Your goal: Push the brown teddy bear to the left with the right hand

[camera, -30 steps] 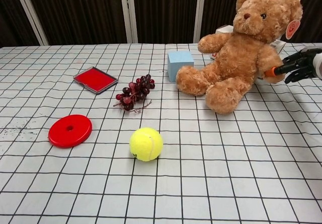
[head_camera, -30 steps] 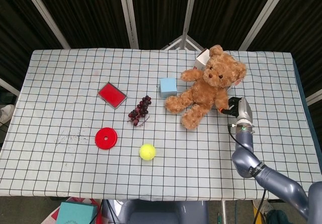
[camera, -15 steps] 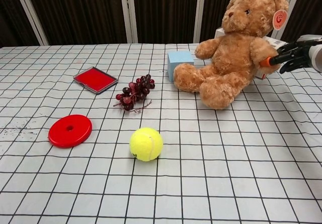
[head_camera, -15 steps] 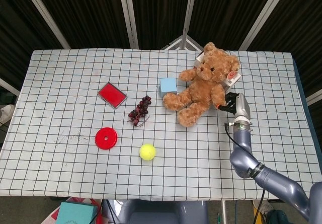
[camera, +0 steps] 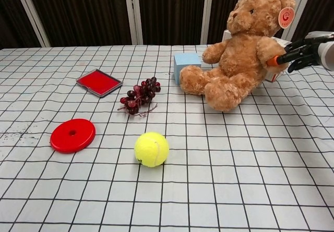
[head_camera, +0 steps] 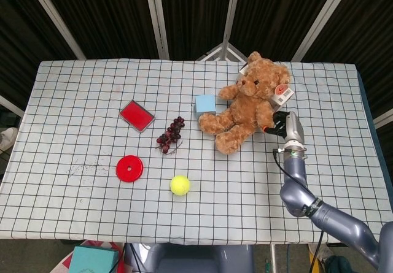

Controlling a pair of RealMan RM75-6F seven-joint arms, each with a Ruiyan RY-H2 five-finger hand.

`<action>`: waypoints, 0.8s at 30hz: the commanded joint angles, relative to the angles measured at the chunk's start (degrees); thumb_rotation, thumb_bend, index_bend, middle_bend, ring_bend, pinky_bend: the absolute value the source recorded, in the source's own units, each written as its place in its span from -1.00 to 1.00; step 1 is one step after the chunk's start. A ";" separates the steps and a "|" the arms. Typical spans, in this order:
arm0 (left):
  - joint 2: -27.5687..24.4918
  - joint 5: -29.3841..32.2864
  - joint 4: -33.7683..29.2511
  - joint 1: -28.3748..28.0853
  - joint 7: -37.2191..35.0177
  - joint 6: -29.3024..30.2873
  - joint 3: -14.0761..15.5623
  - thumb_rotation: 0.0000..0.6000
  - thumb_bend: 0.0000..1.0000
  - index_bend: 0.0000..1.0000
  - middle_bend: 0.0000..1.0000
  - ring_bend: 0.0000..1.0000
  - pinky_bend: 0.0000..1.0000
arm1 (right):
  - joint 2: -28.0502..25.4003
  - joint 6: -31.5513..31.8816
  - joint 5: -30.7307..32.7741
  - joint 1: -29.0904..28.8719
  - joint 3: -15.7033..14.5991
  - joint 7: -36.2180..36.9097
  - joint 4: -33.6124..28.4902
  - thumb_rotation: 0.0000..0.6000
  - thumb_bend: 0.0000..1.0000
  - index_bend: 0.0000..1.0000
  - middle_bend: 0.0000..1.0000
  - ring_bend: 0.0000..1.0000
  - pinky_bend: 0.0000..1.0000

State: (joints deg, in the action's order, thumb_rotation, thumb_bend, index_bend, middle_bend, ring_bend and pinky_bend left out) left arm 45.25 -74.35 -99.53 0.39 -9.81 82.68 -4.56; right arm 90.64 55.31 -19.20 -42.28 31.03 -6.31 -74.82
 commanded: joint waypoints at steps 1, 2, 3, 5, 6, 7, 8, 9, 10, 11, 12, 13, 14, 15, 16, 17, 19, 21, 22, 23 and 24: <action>-0.06 0.00 0.00 0.08 -0.14 0.09 0.01 1.00 -0.63 -0.49 -1.00 -0.98 -0.72 | 0.71 -1.42 1.90 0.39 -0.71 -0.24 1.58 1.00 0.12 0.45 0.36 0.29 -0.62; -0.08 0.01 0.01 0.11 -0.22 0.14 -0.01 1.00 -0.63 -0.49 -1.00 -0.98 -0.72 | 0.95 -1.84 2.33 0.48 -0.91 -0.26 2.20 1.00 0.12 0.45 0.36 0.29 -0.62; -0.11 0.07 0.02 0.16 -0.34 0.21 -0.04 1.00 -0.63 -0.49 -1.00 -0.98 -0.72 | 1.23 -2.38 2.66 0.52 -1.18 -0.36 3.03 1.00 0.12 0.45 0.36 0.29 -0.62; -0.16 0.16 0.07 0.20 -0.53 0.22 -0.08 1.00 -0.63 -0.49 -1.00 -0.98 -0.72 | 1.53 -3.08 2.73 0.54 -1.36 -0.32 3.99 1.00 0.12 0.45 0.36 0.29 -0.62; -0.17 0.21 0.09 0.21 -0.60 0.19 -0.09 1.00 -0.63 -0.49 -1.00 -0.98 -0.72 | 1.55 -3.31 2.56 0.54 -1.31 -0.18 4.16 1.00 0.12 0.45 0.36 0.28 -0.62; -0.20 0.25 0.13 0.20 -0.69 0.15 -0.11 1.00 -0.63 -0.49 -1.00 -0.98 -0.72 | 1.43 -3.74 2.10 0.55 -1.15 0.13 4.16 1.00 0.12 0.44 0.36 0.27 -0.62; -0.20 0.28 0.16 0.19 -0.76 0.12 -0.13 1.00 -0.63 -0.49 -1.00 -0.98 -0.72 | 1.24 -4.03 1.56 0.58 -1.03 0.41 4.01 1.00 0.12 0.40 0.36 0.23 -0.63; -0.22 0.32 0.23 0.17 -0.84 0.09 -0.17 1.00 -0.63 -0.49 -1.00 -0.98 -0.72 | 0.91 -4.36 0.47 0.66 -0.96 0.81 3.71 1.00 0.11 0.34 0.34 0.18 -0.65; -0.22 0.40 0.27 0.18 -0.91 0.06 -0.19 1.00 -0.63 -0.49 -1.00 -0.98 -0.72 | 0.71 -4.51 -0.34 0.75 -1.03 1.03 3.49 1.00 0.04 0.16 0.24 0.06 -0.72; -0.24 0.48 0.31 0.18 -1.01 0.01 -0.21 1.00 -0.63 -0.49 -1.00 -0.98 -0.72 | 0.35 -4.89 -1.60 0.88 -1.35 1.16 3.08 1.00 -0.07 -0.11 0.05 -0.11 -0.82; -0.26 0.50 0.32 0.19 -1.10 0.00 -0.22 1.00 -0.63 -0.49 -1.00 -0.98 -0.72 | 0.01 -5.40 -2.36 0.97 -1.72 1.06 2.68 1.00 -0.19 -0.37 -0.17 -0.28 -0.90; -0.30 0.50 0.35 0.24 -1.28 0.07 -0.24 1.00 -0.63 -0.49 -1.00 -0.98 -0.72 | -0.66 -6.51 -3.18 1.16 -2.32 0.88 1.92 1.00 -0.30 -0.62 -0.39 -0.44 -0.96; -0.33 0.49 0.37 0.29 -1.40 0.15 -0.26 1.00 -0.63 -0.49 -1.00 -0.98 -0.72 | -1.23 -7.53 -3.54 1.28 -2.79 0.64 1.37 1.00 -0.41 -0.85 -0.61 -0.62 -1.00; -0.37 0.45 0.40 0.36 -1.56 0.25 -0.26 1.00 -0.63 -0.49 -1.00 -0.98 -0.72 | -2.22 -9.30 -3.80 1.44 -3.43 0.32 0.54 1.00 -0.46 -0.94 -0.72 -0.71 -1.00; -0.40 0.40 0.42 0.40 -1.69 0.30 -0.26 1.00 -0.63 -0.49 -1.00 -0.98 -0.72 | -2.91 -10.37 -3.84 1.54 -3.76 0.19 0.07 1.00 -0.51 -0.99 -0.82 -0.79 -1.00; -0.44 0.34 0.47 0.45 -1.89 0.34 -0.25 1.00 -0.63 -0.49 -1.00 -0.98 -0.72 | -3.86 -11.71 -3.81 1.65 -4.18 0.06 -0.59 1.00 -0.54 -1.00 -0.89 -0.85 -1.00; -0.48 0.33 0.54 0.49 -2.07 0.34 -0.24 1.00 -0.63 -0.49 -1.00 -0.98 -0.72 | -4.75 -12.68 -3.61 1.83 -4.32 0.26 -1.29 1.00 -0.56 -1.00 -0.94 -0.89 -1.00; -0.52 0.33 0.65 0.51 -2.37 0.29 -0.25 1.00 -0.63 -0.49 -1.00 -0.98 -0.72 | -5.90 -13.11 -3.52 2.27 -4.25 0.88 -2.24 1.00 -0.56 -1.00 -0.96 -0.90 -1.00; -0.56 0.25 0.72 0.50 -2.60 0.25 -0.25 1.00 -0.63 -0.49 -1.00 -0.98 -0.72 | -6.86 -12.97 -3.53 2.75 -4.32 1.21 -2.97 1.00 -0.56 -1.00 -0.97 -0.91 -1.00; -0.58 0.19 0.76 0.50 -2.73 0.21 -0.24 1.00 -0.63 -0.49 -1.00 -0.98 -0.72 | -7.59 -12.95 -3.60 3.11 -4.45 1.38 -3.54 1.00 -0.56 -1.00 -0.98 -0.91 -1.00; -0.63 0.10 0.81 0.50 -2.91 0.17 -0.22 1.00 -0.63 -0.49 -1.00 -0.98 -0.72 | -8.74 -13.11 -3.70 3.69 -4.65 1.70 -4.43 1.00 -0.56 -1.00 -0.98 -0.92 -1.00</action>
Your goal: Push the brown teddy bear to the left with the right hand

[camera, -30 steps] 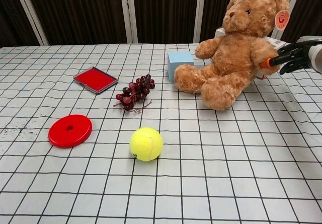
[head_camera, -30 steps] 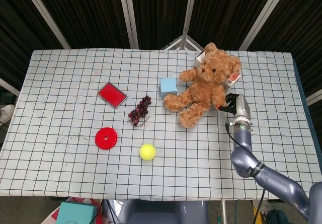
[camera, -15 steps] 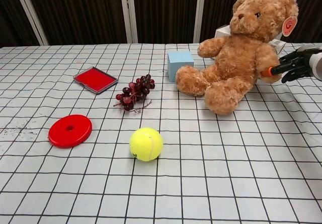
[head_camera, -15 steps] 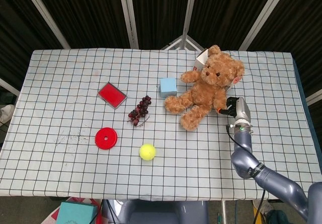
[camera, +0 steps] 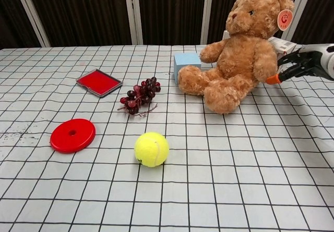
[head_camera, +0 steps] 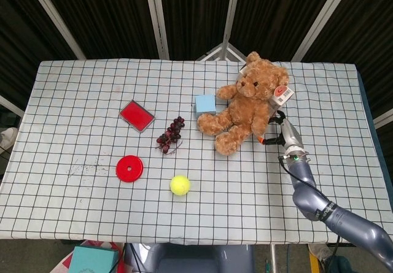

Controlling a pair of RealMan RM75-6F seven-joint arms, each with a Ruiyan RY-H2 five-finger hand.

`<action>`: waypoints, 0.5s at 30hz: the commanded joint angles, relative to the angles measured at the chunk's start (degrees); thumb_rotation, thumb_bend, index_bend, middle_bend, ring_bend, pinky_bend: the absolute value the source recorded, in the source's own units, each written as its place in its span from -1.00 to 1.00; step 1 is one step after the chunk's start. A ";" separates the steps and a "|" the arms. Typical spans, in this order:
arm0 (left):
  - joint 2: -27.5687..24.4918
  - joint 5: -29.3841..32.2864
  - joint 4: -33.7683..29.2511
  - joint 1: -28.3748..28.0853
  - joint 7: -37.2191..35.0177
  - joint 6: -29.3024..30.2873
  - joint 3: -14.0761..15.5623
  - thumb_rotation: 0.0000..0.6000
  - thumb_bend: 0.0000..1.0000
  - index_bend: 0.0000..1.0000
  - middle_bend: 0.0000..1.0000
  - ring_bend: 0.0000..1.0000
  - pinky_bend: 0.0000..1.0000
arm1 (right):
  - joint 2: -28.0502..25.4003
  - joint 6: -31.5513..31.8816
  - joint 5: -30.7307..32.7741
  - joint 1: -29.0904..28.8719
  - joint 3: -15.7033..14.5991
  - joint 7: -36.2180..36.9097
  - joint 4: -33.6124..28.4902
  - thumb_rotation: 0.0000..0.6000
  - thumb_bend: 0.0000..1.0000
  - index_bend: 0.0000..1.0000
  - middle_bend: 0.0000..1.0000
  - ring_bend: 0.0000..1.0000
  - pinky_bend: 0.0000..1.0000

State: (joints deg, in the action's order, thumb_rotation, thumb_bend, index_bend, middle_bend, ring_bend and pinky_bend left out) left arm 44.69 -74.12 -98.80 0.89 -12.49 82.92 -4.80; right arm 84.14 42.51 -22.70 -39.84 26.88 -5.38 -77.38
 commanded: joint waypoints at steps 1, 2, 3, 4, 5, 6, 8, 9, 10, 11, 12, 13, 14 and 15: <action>-0.10 -0.19 0.11 0.00 -0.37 -0.11 0.04 1.00 -0.63 -0.49 -1.00 -0.98 -0.72 | -3.19 -0.42 -0.23 1.77 -0.59 1.07 -2.59 1.00 -0.56 -1.00 -0.98 -0.92 -1.00; -0.15 -0.26 0.16 0.01 -0.55 -0.14 0.06 1.00 -0.63 -0.49 -1.00 -0.98 -0.72 | -4.65 -0.69 -0.45 2.57 -0.74 1.59 -3.87 1.00 -0.56 -1.00 -0.98 -0.92 -1.00; -0.19 -0.30 0.17 0.04 -0.70 -0.15 0.08 1.00 -0.63 -0.49 -1.00 -0.98 -0.72 | -5.87 -0.91 -0.76 3.29 -0.90 1.96 -4.90 1.00 -0.56 -1.00 -0.98 -0.92 -1.00; -0.25 -0.37 0.18 0.07 -0.92 -0.16 0.10 1.00 -0.63 -0.49 -1.00 -0.98 -0.72 | -7.92 -1.41 -1.39 4.52 -1.20 2.58 -6.70 1.00 -0.56 -1.00 -0.98 -0.92 -1.00; -0.30 -0.41 0.19 0.11 -1.07 -0.14 0.12 1.00 -0.63 -0.49 -1.00 -0.98 -0.72 | -9.56 -1.75 -1.92 5.53 -1.44 3.03 -8.17 1.00 -0.56 -1.00 -0.98 -0.93 -1.00; -0.37 -0.47 0.20 0.16 -1.27 -0.15 0.15 1.00 -0.63 -0.49 -1.00 -0.98 -0.72 | -11.94 -2.07 -2.95 7.01 -1.85 3.62 -10.27 1.00 -0.56 -1.00 -0.99 -0.93 -1.00; -0.48 -0.65 0.16 0.21 -1.57 -0.17 0.23 1.00 -0.63 -0.49 -1.00 -0.98 -0.72 | -15.75 -1.34 -5.50 9.65 -2.83 4.11 -13.58 1.00 -0.56 -1.00 -0.99 -0.95 -1.00; -0.54 -0.80 0.12 0.25 -1.71 -0.13 0.28 1.00 -0.63 -0.49 -1.00 -0.98 -0.72 | -17.66 0.51 -7.43 11.40 -3.66 4.06 -15.24 1.00 -0.56 -1.00 -0.99 -0.95 -1.00; -0.57 -0.92 0.09 0.29 -1.78 -0.06 0.31 1.00 -0.63 -0.49 -1.00 -0.98 -0.72 | -18.75 2.14 -8.75 12.54 -4.45 3.68 -16.15 1.00 -0.56 -1.00 -0.99 -0.96 -1.00; -0.61 -1.14 0.05 0.34 -1.84 0.06 0.37 1.00 -0.63 -0.49 -1.00 -0.98 -0.72 | -20.08 4.49 -10.55 14.05 -5.62 3.10 -17.61 1.00 -0.56 -1.00 -0.99 -0.97 -1.00; -0.63 -1.31 -0.02 0.38 -1.87 0.16 0.42 1.00 -0.63 -0.49 -1.00 -0.98 -0.72 | -21.08 6.39 -11.63 15.15 -6.66 2.29 -18.48 1.00 -0.56 -1.00 -0.99 -0.97 -1.00; -0.67 -1.52 -0.10 0.45 -1.92 0.29 0.48 1.00 -0.63 -0.49 -1.00 -0.98 -0.72 | -22.41 9.37 -13.17 16.73 -8.28 0.91 -19.92 1.00 -0.56 -1.00 -0.99 -0.97 -1.00; -0.68 -1.65 -0.15 0.49 -1.92 0.37 0.53 1.00 -0.63 -0.49 -1.00 -0.98 -0.72 | -23.15 11.26 -14.16 17.73 -9.40 -0.08 -20.88 1.00 -0.56 -1.00 -0.99 -0.97 -1.00; -0.69 -1.81 -0.22 0.55 -1.85 0.50 0.60 1.00 -0.63 -0.49 -1.00 -0.98 -0.72 | -24.12 14.43 -15.69 19.27 -10.96 -1.52 -22.36 1.00 -0.56 -1.00 -0.99 -0.97 -1.00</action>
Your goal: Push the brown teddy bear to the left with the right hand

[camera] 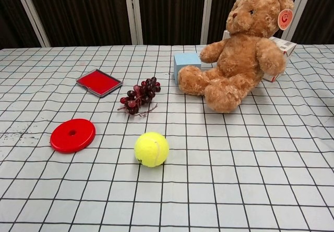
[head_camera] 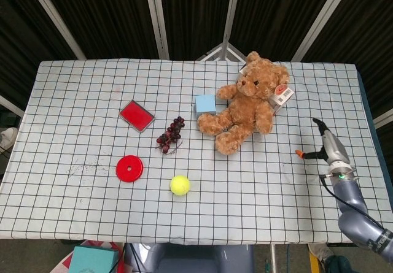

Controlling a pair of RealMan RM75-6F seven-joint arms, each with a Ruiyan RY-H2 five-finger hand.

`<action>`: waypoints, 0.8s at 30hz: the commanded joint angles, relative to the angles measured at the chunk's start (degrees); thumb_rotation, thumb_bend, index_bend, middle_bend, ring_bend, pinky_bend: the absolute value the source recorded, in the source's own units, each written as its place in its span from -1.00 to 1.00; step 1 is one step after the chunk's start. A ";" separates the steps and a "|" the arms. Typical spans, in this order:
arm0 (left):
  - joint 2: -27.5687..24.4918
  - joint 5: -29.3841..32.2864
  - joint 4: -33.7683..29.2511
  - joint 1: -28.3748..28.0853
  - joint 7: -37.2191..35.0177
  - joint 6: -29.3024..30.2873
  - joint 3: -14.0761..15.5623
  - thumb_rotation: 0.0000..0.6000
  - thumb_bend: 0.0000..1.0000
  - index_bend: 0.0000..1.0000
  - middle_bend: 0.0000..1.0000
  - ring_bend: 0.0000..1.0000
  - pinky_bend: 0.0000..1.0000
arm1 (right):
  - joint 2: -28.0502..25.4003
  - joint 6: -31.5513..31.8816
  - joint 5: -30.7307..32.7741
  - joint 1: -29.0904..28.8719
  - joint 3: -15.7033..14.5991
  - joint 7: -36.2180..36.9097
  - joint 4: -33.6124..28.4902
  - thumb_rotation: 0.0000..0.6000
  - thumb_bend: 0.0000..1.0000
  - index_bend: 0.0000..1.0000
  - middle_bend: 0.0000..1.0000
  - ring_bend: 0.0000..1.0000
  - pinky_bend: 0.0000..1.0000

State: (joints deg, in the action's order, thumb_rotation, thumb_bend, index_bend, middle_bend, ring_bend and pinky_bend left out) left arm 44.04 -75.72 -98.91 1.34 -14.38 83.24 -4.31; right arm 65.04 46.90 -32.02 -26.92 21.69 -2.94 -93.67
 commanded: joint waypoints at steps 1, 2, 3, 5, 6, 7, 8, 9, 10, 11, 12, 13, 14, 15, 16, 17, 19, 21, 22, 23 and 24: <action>-0.04 -0.31 -0.16 0.13 0.10 0.26 0.14 1.00 -0.63 -0.49 -1.00 -0.98 -0.72 | -5.48 12.80 -7.74 7.50 -6.73 -4.90 -7.05 1.00 -0.56 -1.00 -0.99 -0.97 -1.00; -0.03 -0.46 -0.26 0.15 0.19 0.34 0.19 1.00 -0.63 -0.49 -1.00 -0.98 -0.72 | -5.60 16.98 -10.33 9.14 -7.92 -5.82 -8.44 1.00 -0.56 -1.00 -0.99 -0.97 -1.00; -0.03 -0.58 -0.33 0.17 0.25 0.41 0.23 1.00 -0.63 -0.49 -1.00 -0.98 -0.72 | -5.52 20.10 -12.52 10.37 -8.80 -6.42 -9.12 1.00 -0.56 -1.00 -0.99 -0.97 -1.00; -0.03 -0.92 -0.50 0.23 0.49 0.58 0.36 1.00 -0.63 -0.49 -1.00 -0.98 -0.72 | -5.00 27.21 -18.74 13.35 -11.29 -7.72 -10.16 1.00 -0.56 -1.00 -0.99 -0.97 -1.00; -0.02 -1.05 -0.56 0.25 0.55 0.67 0.40 1.00 -0.63 -0.49 -1.00 -0.98 -0.72 | -4.70 29.81 -21.38 14.46 -12.29 -8.11 -10.29 1.00 -0.56 -1.00 -0.99 -0.97 -1.00; -0.01 -1.23 -0.61 0.27 0.62 0.80 0.43 1.00 -0.63 -0.49 -1.00 -0.98 -0.72 | -3.93 33.61 -25.32 15.99 -13.56 -8.45 -10.04 1.00 -0.56 -1.00 -0.99 -0.97 -1.00; -0.01 -1.35 -0.65 0.29 0.69 0.87 0.47 1.00 -0.63 -0.49 -1.00 -0.98 -0.72 | -3.34 35.93 -28.23 16.87 -14.44 -8.59 -9.53 1.00 -0.56 -1.00 -0.99 -0.97 -1.00; 0.00 -1.40 -0.69 0.33 0.77 0.95 0.50 1.00 -0.63 -0.49 -1.00 -0.98 -0.72 | -2.50 38.73 -32.37 18.02 -15.75 -8.49 -8.43 1.00 -0.56 -1.00 -0.99 -0.97 -1.00; 0.01 -1.38 -0.73 0.36 0.88 0.96 0.54 1.00 -0.63 -0.49 -1.00 -0.98 -0.72 | -1.93 40.31 -34.84 18.71 -16.56 -8.28 -7.51 1.00 -0.56 -1.00 -0.99 -0.97 -1.00; 0.00 -1.41 -0.77 0.39 1.07 0.96 0.62 1.00 -0.63 -0.49 -1.00 -0.98 -0.72 | -1.19 42.07 -38.53 19.37 -17.69 -7.97 -5.73 1.00 -0.56 -1.00 -0.99 -0.97 -1.00; 0.01 -1.49 -0.84 0.42 1.13 1.03 0.66 1.00 -0.63 -0.49 -1.00 -0.98 -0.72 | -0.79 42.96 -40.90 19.70 -18.51 -7.85 -4.28 1.00 -0.56 -1.00 -0.99 -0.97 -1.00; 0.03 -1.61 -0.89 0.49 1.21 1.22 0.69 1.00 -0.63 -0.49 -1.00 -0.98 -0.72 | -0.27 43.88 -43.49 20.15 -19.50 -7.79 -2.23 1.00 -0.56 -1.00 -0.99 -0.97 -1.00; 0.07 -1.73 -0.90 0.55 1.34 1.39 0.73 1.00 -0.63 -0.49 -1.00 -0.98 -0.72 | 0.02 44.23 -44.89 20.36 -20.10 -7.91 -0.92 1.00 -0.56 -1.00 -0.99 -0.97 -1.00; 0.12 -1.91 -0.97 0.64 1.56 1.62 0.80 1.00 -0.63 -0.49 -1.00 -0.98 -0.72 | 0.39 44.53 -46.71 20.54 -20.82 -7.93 0.89 1.00 -0.56 -1.00 -0.99 -0.97 -1.00; 0.16 -2.03 -1.06 0.70 1.73 1.75 0.86 1.00 -0.63 -0.49 -1.00 -0.98 -0.72 | 0.48 44.26 -47.68 20.54 -21.34 -7.85 1.87 1.00 -0.56 -1.00 -0.99 -0.97 -1.00; 0.22 -2.16 -1.18 0.74 1.98 1.87 0.93 1.00 -0.63 -0.49 -1.00 -0.98 -0.72 | 0.29 43.51 -48.70 20.52 -22.06 -7.41 2.75 1.00 -0.56 -1.00 -0.99 -0.97 -1.00; 0.33 -2.36 -1.40 0.75 2.54 2.05 1.00 1.00 -0.63 -0.49 -1.00 -0.98 -0.72 | -0.05 43.16 -49.85 20.52 -22.34 -6.45 3.38 1.00 -0.56 -1.00 -0.99 -0.97 -1.00; 0.46 -2.64 -1.64 0.68 3.22 2.16 1.07 1.00 -0.63 -0.49 -1.00 -0.98 -0.72 | -0.01 42.95 -50.38 20.59 -22.33 -5.90 3.81 1.00 -0.56 -1.00 -0.99 -0.97 -1.00; 0.53 -2.77 -1.72 0.65 3.49 2.19 1.11 1.00 -0.63 -0.49 -1.00 -0.98 -0.72 | -0.11 42.71 -50.38 20.63 -22.36 -5.92 3.77 1.00 -0.56 -1.00 -0.99 -0.97 -1.00; 0.59 -2.85 -1.78 0.63 3.73 2.23 1.14 1.00 -0.63 -0.49 -1.00 -0.98 -0.72 | -0.24 42.32 -50.43 20.63 -22.47 -6.03 3.68 1.00 -0.56 -1.00 -0.99 -0.97 -1.00; 0.67 -2.98 -1.82 0.58 4.10 2.21 1.20 1.00 -0.63 -0.49 -1.00 -0.98 -0.72 | -0.41 41.82 -50.67 20.58 -22.71 -5.98 3.50 1.00 -0.56 -1.00 -0.99 -0.97 -1.00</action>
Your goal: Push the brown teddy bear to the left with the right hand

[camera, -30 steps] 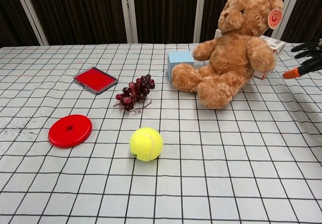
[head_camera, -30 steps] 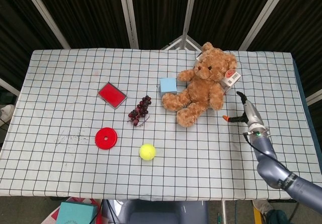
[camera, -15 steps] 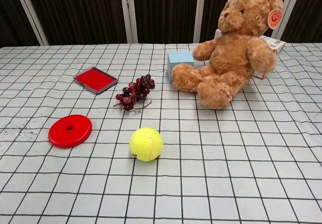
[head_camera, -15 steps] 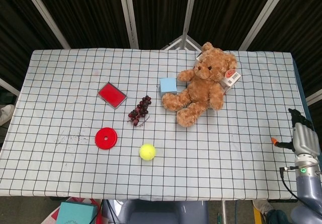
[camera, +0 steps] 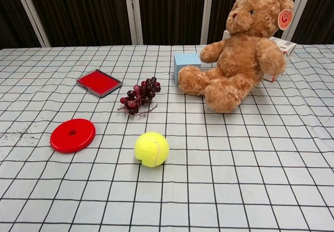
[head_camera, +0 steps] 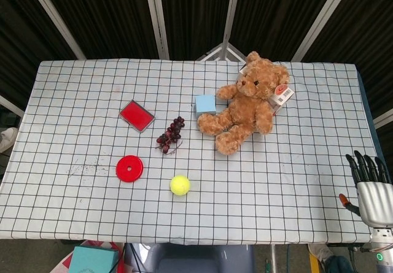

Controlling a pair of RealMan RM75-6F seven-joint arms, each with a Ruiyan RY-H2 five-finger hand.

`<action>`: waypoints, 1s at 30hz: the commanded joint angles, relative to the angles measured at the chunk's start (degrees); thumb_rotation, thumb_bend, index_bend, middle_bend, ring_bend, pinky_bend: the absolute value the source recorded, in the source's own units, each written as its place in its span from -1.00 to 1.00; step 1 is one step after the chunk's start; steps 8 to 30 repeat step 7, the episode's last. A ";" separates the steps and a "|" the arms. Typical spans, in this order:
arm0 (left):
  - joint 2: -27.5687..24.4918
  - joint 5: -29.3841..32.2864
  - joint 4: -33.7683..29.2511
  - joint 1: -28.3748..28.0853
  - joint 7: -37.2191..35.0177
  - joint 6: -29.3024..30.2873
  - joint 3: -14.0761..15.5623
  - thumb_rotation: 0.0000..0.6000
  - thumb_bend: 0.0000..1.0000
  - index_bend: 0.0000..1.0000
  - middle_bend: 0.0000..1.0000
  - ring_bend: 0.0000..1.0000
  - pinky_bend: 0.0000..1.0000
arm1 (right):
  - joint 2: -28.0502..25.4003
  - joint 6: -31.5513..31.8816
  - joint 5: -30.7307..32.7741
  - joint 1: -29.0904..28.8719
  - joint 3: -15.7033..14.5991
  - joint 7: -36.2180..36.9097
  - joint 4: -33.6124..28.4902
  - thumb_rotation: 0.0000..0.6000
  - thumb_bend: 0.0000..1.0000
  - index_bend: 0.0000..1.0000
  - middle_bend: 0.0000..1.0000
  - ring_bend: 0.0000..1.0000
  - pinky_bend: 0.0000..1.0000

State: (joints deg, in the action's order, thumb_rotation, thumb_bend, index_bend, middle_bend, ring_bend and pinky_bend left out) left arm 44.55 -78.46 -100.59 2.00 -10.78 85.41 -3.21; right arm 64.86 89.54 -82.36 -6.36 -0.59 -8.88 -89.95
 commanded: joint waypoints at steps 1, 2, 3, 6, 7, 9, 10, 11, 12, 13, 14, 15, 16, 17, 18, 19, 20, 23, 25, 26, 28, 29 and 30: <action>0.25 -0.38 -0.20 -0.17 0.90 -0.05 0.18 1.00 -0.63 -0.49 -1.00 -0.98 -0.72 | -0.44 -1.14 -0.62 -0.01 -0.59 0.17 -0.45 1.00 -0.56 -1.00 -0.99 -0.97 -1.00; 0.33 -0.46 -0.27 -0.25 1.19 -0.13 0.22 1.00 -0.63 -0.49 -1.00 -0.98 -0.72 | -0.60 -1.44 -0.88 -0.04 -0.72 0.32 -0.62 1.00 -0.56 -1.00 -0.99 -0.97 -1.00; 0.44 -0.55 -0.31 -0.37 1.56 -0.24 0.24 1.00 -0.63 -0.49 -1.00 -0.98 -0.72 | -0.76 -1.95 -1.09 -0.15 -0.80 0.36 -0.74 1.00 -0.56 -1.00 -0.99 -0.97 -1.00; 0.58 -0.52 -0.34 -0.60 2.01 -0.44 0.20 1.00 -0.63 -0.49 -1.00 -0.98 -0.72 | -1.09 -2.54 -1.32 -0.19 -0.71 0.45 -1.23 1.00 -0.56 -1.00 -0.99 -0.97 -1.00; 0.59 -0.38 -0.31 -0.67 1.89 -0.51 0.12 1.00 -0.63 -0.49 -1.00 -0.98 -0.72 | -1.14 -2.64 -1.43 -0.24 -0.52 0.84 -1.41 1.00 -0.56 -1.00 -0.99 -0.97 -1.00; 0.59 -0.38 -0.31 -0.67 1.89 -0.51 0.12 1.00 -0.63 -0.49 -1.00 -0.98 -0.72 | -1.14 -2.64 -1.43 -0.24 -0.52 0.84 -1.41 1.00 -0.56 -1.00 -0.99 -0.97 -1.00; 0.59 -0.38 -0.31 -0.67 1.89 -0.51 0.12 1.00 -0.63 -0.49 -1.00 -0.98 -0.72 | -1.14 -2.64 -1.43 -0.24 -0.52 0.84 -1.41 1.00 -0.56 -1.00 -0.99 -0.97 -1.00; 0.59 -0.38 -0.31 -0.67 1.89 -0.51 0.12 1.00 -0.63 -0.49 -1.00 -0.98 -0.72 | -1.14 -2.64 -1.43 -0.24 -0.52 0.84 -1.41 1.00 -0.56 -1.00 -0.99 -0.97 -1.00; 0.59 -0.38 -0.31 -0.67 1.89 -0.51 0.12 1.00 -0.63 -0.49 -1.00 -0.98 -0.72 | -1.14 -2.64 -1.43 -0.24 -0.52 0.84 -1.41 1.00 -0.56 -1.00 -0.99 -0.97 -1.00; 0.59 -0.38 -0.31 -0.67 1.89 -0.51 0.12 1.00 -0.63 -0.49 -1.00 -0.98 -0.72 | -1.14 -2.64 -1.43 -0.24 -0.52 0.84 -1.41 1.00 -0.56 -1.00 -0.99 -0.97 -1.00; 0.59 -0.38 -0.31 -0.67 1.89 -0.51 0.12 1.00 -0.63 -0.49 -1.00 -0.98 -0.72 | -1.14 -2.64 -1.43 -0.24 -0.52 0.84 -1.41 1.00 -0.56 -1.00 -0.99 -0.97 -1.00; 0.59 -0.38 -0.31 -0.67 1.89 -0.51 0.12 1.00 -0.63 -0.49 -1.00 -0.98 -0.72 | -1.14 -2.64 -1.43 -0.24 -0.52 0.84 -1.41 1.00 -0.56 -1.00 -0.99 -0.97 -1.00; 0.59 -0.38 -0.31 -0.67 1.89 -0.51 0.12 1.00 -0.63 -0.49 -1.00 -0.98 -0.72 | -1.14 -2.64 -1.43 -0.24 -0.52 0.84 -1.41 1.00 -0.56 -1.00 -0.99 -0.97 -1.00; 0.59 -0.38 -0.31 -0.67 1.89 -0.51 0.12 1.00 -0.63 -0.49 -1.00 -0.98 -0.72 | -1.14 -2.64 -1.43 -0.24 -0.52 0.84 -1.41 1.00 -0.56 -1.00 -0.99 -0.97 -1.00; 0.59 -0.38 -0.31 -0.67 1.89 -0.51 0.12 1.00 -0.63 -0.49 -1.00 -0.98 -0.72 | -1.14 -2.64 -1.43 -0.24 -0.52 0.84 -1.41 1.00 -0.56 -1.00 -0.99 -0.97 -1.00; 0.59 -0.38 -0.31 -0.67 1.89 -0.51 0.12 1.00 -0.63 -0.49 -1.00 -0.98 -0.72 | -1.14 -2.64 -1.43 -0.24 -0.52 0.84 -1.41 1.00 -0.56 -1.00 -0.99 -0.97 -1.00; 0.59 -0.38 -0.31 -0.67 1.89 -0.51 0.12 1.00 -0.63 -0.49 -1.00 -0.98 -0.72 | -1.14 -2.64 -1.43 -0.24 -0.52 0.84 -1.41 1.00 -0.56 -1.00 -0.99 -0.97 -1.00; 0.59 -0.38 -0.31 -0.67 1.89 -0.51 0.12 1.00 -0.63 -0.49 -1.00 -0.98 -0.72 | -1.14 -2.64 -1.43 -0.24 -0.52 0.84 -1.41 1.00 -0.56 -1.00 -0.99 -0.97 -1.00; 0.59 -0.38 -0.31 -0.67 1.89 -0.51 0.12 1.00 -0.63 -0.49 -1.00 -0.98 -0.72 | -1.14 -2.64 -1.43 -0.24 -0.52 0.84 -1.41 1.00 -0.56 -1.00 -0.99 -0.97 -1.00; 0.59 -0.38 -0.31 -0.67 1.89 -0.51 0.12 1.00 -0.63 -0.49 -1.00 -0.98 -0.72 | -1.14 -2.64 -1.43 -0.24 -0.52 0.84 -1.41 1.00 -0.56 -1.00 -0.99 -0.97 -1.00; 0.59 -0.38 -0.31 -0.67 1.89 -0.51 0.12 1.00 -0.63 -0.49 -1.00 -0.98 -0.72 | -1.14 -2.64 -1.43 -0.24 -0.52 0.84 -1.41 1.00 -0.56 -1.00 -0.99 -0.97 -1.00; 0.59 -0.38 -0.31 -0.67 1.89 -0.51 0.12 1.00 -0.63 -0.49 -1.00 -0.98 -0.72 | -1.14 -2.64 -1.43 -0.24 -0.52 0.84 -1.41 1.00 -0.56 -1.00 -0.99 -0.97 -1.00; 0.59 -0.38 -0.31 -0.67 1.89 -0.51 0.12 1.00 -0.63 -0.49 -1.00 -0.98 -0.72 | -1.14 -2.64 -1.43 -0.24 -0.52 0.84 -1.41 1.00 -0.56 -1.00 -0.99 -0.97 -1.00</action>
